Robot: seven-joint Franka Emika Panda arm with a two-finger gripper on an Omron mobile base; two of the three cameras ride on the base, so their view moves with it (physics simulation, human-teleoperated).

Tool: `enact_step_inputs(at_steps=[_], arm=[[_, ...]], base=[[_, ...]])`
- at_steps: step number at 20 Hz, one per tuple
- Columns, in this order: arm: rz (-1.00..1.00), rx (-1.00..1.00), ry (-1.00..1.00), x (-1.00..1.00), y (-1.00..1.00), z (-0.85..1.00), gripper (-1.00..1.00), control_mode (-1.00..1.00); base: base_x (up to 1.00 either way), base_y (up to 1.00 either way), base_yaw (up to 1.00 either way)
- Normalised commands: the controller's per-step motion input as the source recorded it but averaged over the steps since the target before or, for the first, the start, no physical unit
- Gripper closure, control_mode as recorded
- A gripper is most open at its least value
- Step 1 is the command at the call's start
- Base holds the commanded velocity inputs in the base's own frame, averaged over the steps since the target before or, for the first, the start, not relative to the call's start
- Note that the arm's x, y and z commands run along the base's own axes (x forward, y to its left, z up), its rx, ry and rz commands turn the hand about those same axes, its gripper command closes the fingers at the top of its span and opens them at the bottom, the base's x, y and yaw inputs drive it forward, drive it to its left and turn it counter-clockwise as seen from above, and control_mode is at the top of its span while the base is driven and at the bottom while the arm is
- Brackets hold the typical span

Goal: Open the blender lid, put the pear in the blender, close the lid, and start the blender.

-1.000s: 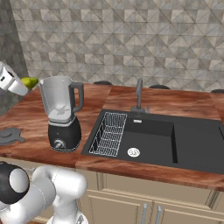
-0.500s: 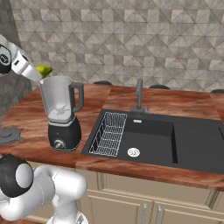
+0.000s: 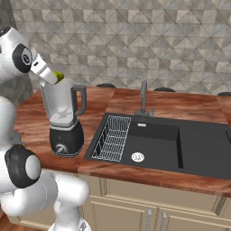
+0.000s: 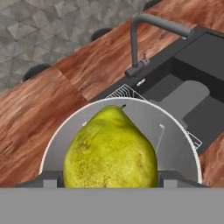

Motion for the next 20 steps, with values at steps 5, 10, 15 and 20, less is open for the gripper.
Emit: enact_step_inputs(at_steps=[5, 10, 15, 20], arm=[[0.13, 0.02, 0.17, 0.46, 0.0, -0.38, 1.0, -1.0], [0.12, 0.05, 0.07, 0.24, -0.04, -0.25, 1.0, -1.0], [0.11, 0.05, 0.03, 0.08, 0.0, -0.37, 1.0, -1.0], [0.08, 0.12, 0.0, -0.14, -0.19, -0.27, 1.0, -1.0]], base=[[0.0, 0.0, 0.0], [0.0, 0.0, 0.0], [0.0, 0.0, 0.0], [0.0, 0.0, 0.0]])
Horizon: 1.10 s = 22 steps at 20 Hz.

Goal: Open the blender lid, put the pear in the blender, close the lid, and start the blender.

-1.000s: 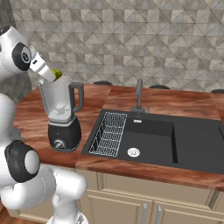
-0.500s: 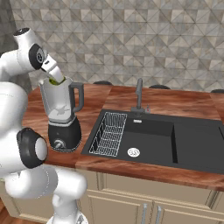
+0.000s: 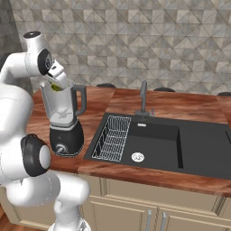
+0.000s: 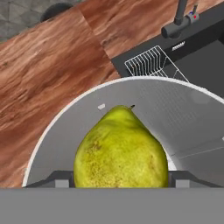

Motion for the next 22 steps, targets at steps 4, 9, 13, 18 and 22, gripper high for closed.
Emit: enact_step_inputs(at_steps=[4, 9, 13, 18, 22], arm=[[0.04, 0.09, 0.0, -0.1, -0.21, -0.24, 1.0, -1.0], [0.01, 0.02, 0.08, -0.01, -0.16, -0.26, 1.0, -1.0], [0.0, 0.0, 0.17, -0.03, -0.01, -0.48, -1.0, -1.0], [0.0, 0.0, 0.09, 0.0, 0.0, -0.25, -1.0, -1.0], [0.0, 0.0, 0.0, -0.02, 0.0, -0.04, -1.0, -1.0]], base=[[0.0, 0.0, 0.0], [0.0, 0.0, 0.0], [0.0, 0.0, 0.0], [0.0, 0.0, 0.0], [0.0, 0.0, 0.0]])
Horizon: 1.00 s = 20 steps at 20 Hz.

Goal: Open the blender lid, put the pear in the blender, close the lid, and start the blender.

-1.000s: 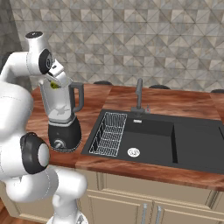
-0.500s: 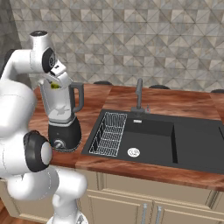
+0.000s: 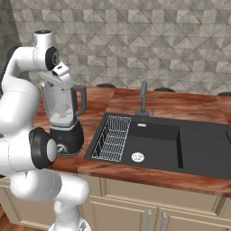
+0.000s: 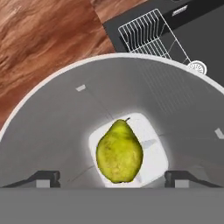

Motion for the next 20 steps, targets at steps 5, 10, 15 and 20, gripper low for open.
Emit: enact_step_inputs(at_steps=[5, 10, 15, 20], arm=[[0.0, 0.0, -0.07, -0.17, -0.03, 0.03, -1.0, -1.0], [0.0, 0.0, -0.23, -0.27, -0.01, 0.58, -1.0, -1.0], [0.0, 0.0, -0.22, -0.61, 0.03, 0.41, -1.0, -1.0], [0.09, 0.0, -0.06, -0.8, 0.53, 0.0, -1.0, -1.0]], base=[[0.0, 0.0, 0.0], [0.0, 0.0, 0.0], [0.0, 0.0, 0.0], [0.0, 0.0, 0.0]])
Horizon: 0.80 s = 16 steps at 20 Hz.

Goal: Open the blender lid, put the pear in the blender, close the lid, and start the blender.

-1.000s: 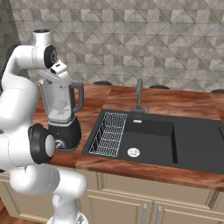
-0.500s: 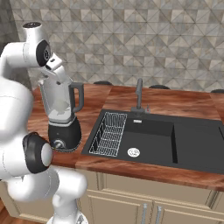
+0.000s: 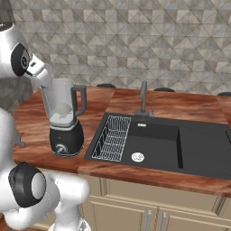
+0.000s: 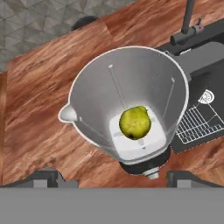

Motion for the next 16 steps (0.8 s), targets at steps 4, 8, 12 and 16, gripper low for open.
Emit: enact_step_inputs(at_steps=[4, 8, 12, 16], arm=[[0.19, -0.01, 0.0, -0.81, 0.74, -0.1, -1.0, -1.0], [0.23, -0.03, 0.0, -0.74, 0.73, -0.21, -1.0, -1.0], [0.25, -0.09, 0.0, -0.57, 0.7, -0.38, -1.0, -1.0], [0.24, -0.14, 0.01, -0.24, 0.62, -0.57, -1.0, -1.0]], base=[[0.0, 0.0, 0.0], [0.0, 0.0, 0.0], [0.0, 0.0, 0.0], [0.0, 0.0, 0.0]])
